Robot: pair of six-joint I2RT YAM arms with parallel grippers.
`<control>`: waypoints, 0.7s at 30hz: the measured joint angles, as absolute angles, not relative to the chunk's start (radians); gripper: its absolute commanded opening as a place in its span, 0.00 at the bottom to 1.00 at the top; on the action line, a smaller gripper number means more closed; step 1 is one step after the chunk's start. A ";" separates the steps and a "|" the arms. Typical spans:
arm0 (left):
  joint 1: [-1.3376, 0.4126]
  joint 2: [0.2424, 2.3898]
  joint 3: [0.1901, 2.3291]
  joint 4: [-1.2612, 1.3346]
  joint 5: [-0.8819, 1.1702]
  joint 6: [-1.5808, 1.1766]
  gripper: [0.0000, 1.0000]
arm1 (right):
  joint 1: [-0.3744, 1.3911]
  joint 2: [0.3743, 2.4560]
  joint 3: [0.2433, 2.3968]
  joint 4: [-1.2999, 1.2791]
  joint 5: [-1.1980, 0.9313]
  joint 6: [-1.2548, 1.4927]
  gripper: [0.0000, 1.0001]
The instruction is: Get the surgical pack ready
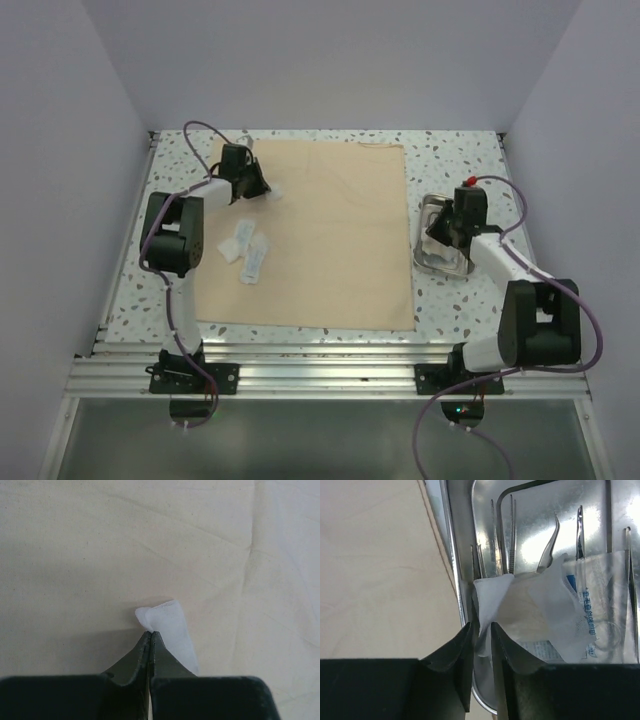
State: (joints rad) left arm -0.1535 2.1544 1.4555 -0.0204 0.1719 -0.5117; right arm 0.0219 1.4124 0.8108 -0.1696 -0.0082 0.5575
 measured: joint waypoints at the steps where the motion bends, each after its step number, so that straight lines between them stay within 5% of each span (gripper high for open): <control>1: -0.157 2.148 1.456 -0.027 0.172 -0.509 0.00 | 0.022 1.418 0.811 -0.173 -0.004 0.559 0.34; 2: -0.162 2.139 1.456 -0.039 0.171 -0.506 0.00 | 0.022 1.419 0.811 -0.178 0.010 0.549 0.46; 10: -0.265 1.978 1.452 -0.069 0.176 -0.485 0.00 | 0.022 1.340 0.812 -0.222 0.070 0.535 0.64; 21: -0.694 1.938 1.494 0.010 0.227 -0.496 0.00 | 0.020 1.115 0.878 -0.381 0.240 0.547 0.66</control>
State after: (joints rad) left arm -0.6945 1.9385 1.4940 0.0097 0.2268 -0.4961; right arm 0.0204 1.1152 0.8780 -0.3813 0.2401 0.5468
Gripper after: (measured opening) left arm 0.007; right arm 0.665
